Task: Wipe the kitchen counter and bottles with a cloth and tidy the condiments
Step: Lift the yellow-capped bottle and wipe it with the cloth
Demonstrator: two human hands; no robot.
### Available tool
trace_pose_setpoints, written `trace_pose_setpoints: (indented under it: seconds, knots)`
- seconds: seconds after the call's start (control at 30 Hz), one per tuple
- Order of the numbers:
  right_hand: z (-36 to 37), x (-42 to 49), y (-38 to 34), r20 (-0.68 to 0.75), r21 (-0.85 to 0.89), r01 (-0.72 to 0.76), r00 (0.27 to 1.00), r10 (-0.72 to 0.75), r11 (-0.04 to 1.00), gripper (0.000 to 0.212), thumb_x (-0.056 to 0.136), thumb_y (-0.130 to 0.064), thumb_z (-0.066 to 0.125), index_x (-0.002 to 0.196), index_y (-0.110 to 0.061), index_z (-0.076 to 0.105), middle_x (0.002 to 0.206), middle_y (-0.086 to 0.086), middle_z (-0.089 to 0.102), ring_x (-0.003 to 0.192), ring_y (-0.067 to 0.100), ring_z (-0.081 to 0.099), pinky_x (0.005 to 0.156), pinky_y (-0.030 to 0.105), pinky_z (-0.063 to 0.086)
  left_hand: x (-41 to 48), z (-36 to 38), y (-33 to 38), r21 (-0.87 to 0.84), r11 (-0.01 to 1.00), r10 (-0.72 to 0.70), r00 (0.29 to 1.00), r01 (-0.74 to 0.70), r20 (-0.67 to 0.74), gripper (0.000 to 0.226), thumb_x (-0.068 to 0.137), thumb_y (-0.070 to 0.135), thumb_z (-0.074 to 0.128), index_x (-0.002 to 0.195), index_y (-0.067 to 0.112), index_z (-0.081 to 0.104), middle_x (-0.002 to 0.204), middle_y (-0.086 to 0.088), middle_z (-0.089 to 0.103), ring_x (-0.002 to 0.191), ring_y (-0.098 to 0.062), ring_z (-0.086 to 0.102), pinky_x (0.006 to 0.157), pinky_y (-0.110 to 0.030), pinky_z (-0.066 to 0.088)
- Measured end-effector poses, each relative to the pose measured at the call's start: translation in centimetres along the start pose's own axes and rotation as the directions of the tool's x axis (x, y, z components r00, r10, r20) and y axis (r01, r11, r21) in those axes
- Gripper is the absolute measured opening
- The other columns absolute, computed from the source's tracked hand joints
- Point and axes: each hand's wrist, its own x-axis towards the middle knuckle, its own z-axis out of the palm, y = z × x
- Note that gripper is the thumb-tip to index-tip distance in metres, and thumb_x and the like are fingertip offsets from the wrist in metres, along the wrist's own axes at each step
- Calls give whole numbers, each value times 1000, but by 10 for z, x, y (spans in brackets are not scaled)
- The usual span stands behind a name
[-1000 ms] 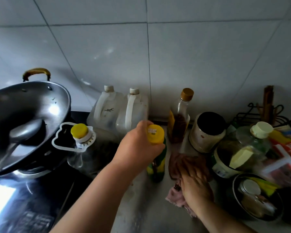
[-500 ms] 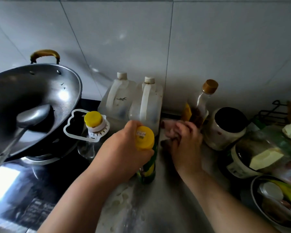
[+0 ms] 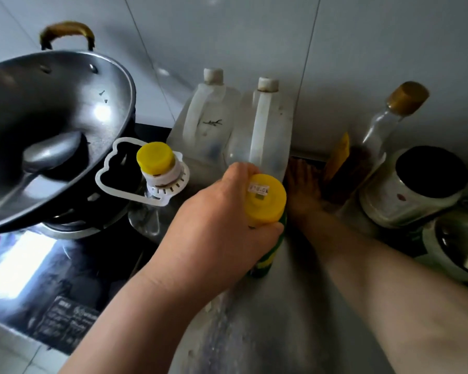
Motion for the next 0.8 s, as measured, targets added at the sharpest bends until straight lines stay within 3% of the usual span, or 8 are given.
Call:
trace_pose_setpoints:
  seconds: [0.17, 0.27, 0.37, 0.47, 0.53, 0.57, 0.7, 0.8]
  knots:
    - [-21, -72, -14, -224, 87, 227, 953, -203, 970, 70, 91, -15, 52, 154, -12, 21, 161, 12, 17, 149, 31, 7, 120, 49, 12, -1, 1, 3, -4, 1000, -18, 1000, 18, 22, 66, 70, 51, 72, 124, 41, 37, 94, 16, 54, 85, -9, 57, 69, -21, 43]
    - [-14, -147, -18, -179, 208, 243, 962, -207, 947, 66, 95, -5, 42, 154, -14, 14, 163, 2, 3, 146, 5, -20, 119, 25, -9, -1, -1, 4, 2, 1000, -21, 999, 21, 36, 65, 70, 51, 72, 123, 41, 37, 94, 16, 54, 88, -11, 59, 71, -23, 45]
    - [-7, -197, -10, -136, 140, 216, 971, -197, 966, 70, 83, -7, 57, 149, -15, 35, 160, 9, 21, 149, 19, 9, 118, 24, -8, 0, -3, 6, 11, 1000, -16, 998, 16, 59, 63, 70, 51, 72, 120, 42, 36, 94, 15, 55, 87, -10, 59, 70, -23, 45]
    - [-23, -171, -14, -181, 77, 195, 967, -178, 978, 66, 85, -12, 53, 148, -21, 35, 157, 5, 25, 145, 25, 19, 117, 31, -5, 1, -4, 6, 12, 1000, -14, 997, 13, 73, 61, 70, 51, 72, 120, 41, 37, 93, 15, 55, 83, -8, 56, 64, -19, 42]
    - [-22, -119, -12, -197, 45, 231, 956, -218, 972, 63, 88, -9, 55, 148, -14, 35, 154, 14, 29, 143, 36, 24, 120, 50, 16, 1, -2, 5, 11, 1000, -15, 998, 15, 65, 62, 70, 51, 73, 120, 41, 38, 93, 15, 56, 83, -8, 56, 63, -18, 41]
    - [-22, -91, -12, -156, 32, 208, 967, -201, 978, 62, 88, -8, 59, 147, -9, 38, 152, 20, 32, 141, 42, 29, 108, 57, 31, 0, -2, 5, 13, 1000, -16, 998, 15, 61, 62, 70, 51, 73, 120, 41, 38, 94, 16, 56, 83, -7, 57, 64, -18, 42]
    - [-20, -29, -12, -54, 14, 77, 996, -76, 997, 64, 91, -12, 56, 148, 0, 31, 154, 31, 24, 142, 49, 21, 115, 60, 19, 0, 1, 2, 16, 1000, -12, 999, 11, 52, 63, 70, 52, 72, 121, 42, 37, 92, 17, 55, 79, -4, 54, 59, -11, 37]
    - [-25, -48, -10, -110, 4, 175, 979, -174, 985, 77, 90, -22, 55, 154, -7, 16, 161, 21, 9, 149, 40, 4, 119, 53, 9, 1, 1, 1, -1, 1000, -17, 998, 17, 54, 65, 69, 52, 72, 122, 43, 35, 93, 17, 53, 81, -5, 54, 61, -14, 38]
